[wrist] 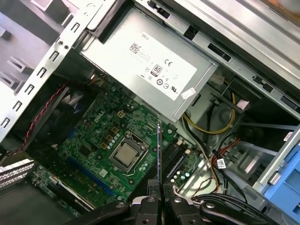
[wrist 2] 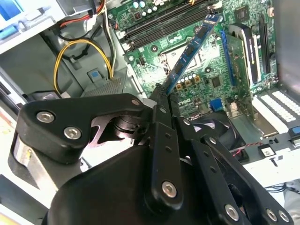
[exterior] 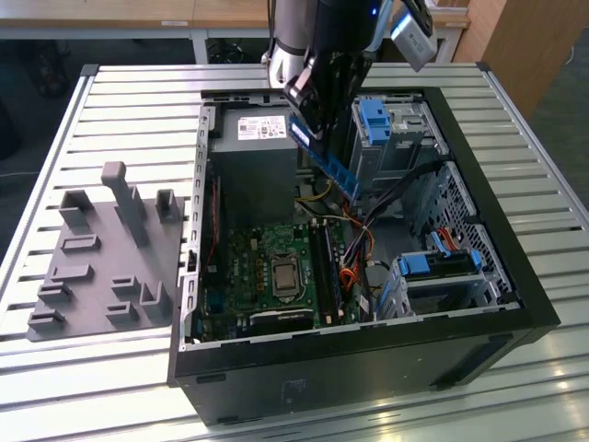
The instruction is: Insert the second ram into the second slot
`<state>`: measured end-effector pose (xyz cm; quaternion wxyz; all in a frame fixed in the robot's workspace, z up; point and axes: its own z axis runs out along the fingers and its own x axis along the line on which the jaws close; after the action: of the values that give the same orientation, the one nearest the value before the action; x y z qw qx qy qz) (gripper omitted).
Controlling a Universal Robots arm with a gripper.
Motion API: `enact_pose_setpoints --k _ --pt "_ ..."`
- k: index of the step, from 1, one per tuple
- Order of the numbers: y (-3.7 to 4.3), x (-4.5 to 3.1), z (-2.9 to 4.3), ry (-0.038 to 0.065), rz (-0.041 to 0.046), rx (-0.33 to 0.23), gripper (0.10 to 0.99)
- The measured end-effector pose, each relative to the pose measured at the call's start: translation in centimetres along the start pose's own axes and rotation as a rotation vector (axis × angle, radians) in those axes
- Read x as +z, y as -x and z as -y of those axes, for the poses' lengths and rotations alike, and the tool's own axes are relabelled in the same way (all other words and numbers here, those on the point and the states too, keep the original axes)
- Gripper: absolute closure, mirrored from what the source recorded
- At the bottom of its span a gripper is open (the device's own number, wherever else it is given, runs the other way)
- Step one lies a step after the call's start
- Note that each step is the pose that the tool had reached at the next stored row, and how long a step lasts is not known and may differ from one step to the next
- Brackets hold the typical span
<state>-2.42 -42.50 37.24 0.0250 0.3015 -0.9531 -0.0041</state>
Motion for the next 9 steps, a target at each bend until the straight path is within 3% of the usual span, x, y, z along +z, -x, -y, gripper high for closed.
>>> enact_pose_setpoints --k 9 --pt "0.0 0.0 0.0 0.002 0.0007 0.068 0.949"
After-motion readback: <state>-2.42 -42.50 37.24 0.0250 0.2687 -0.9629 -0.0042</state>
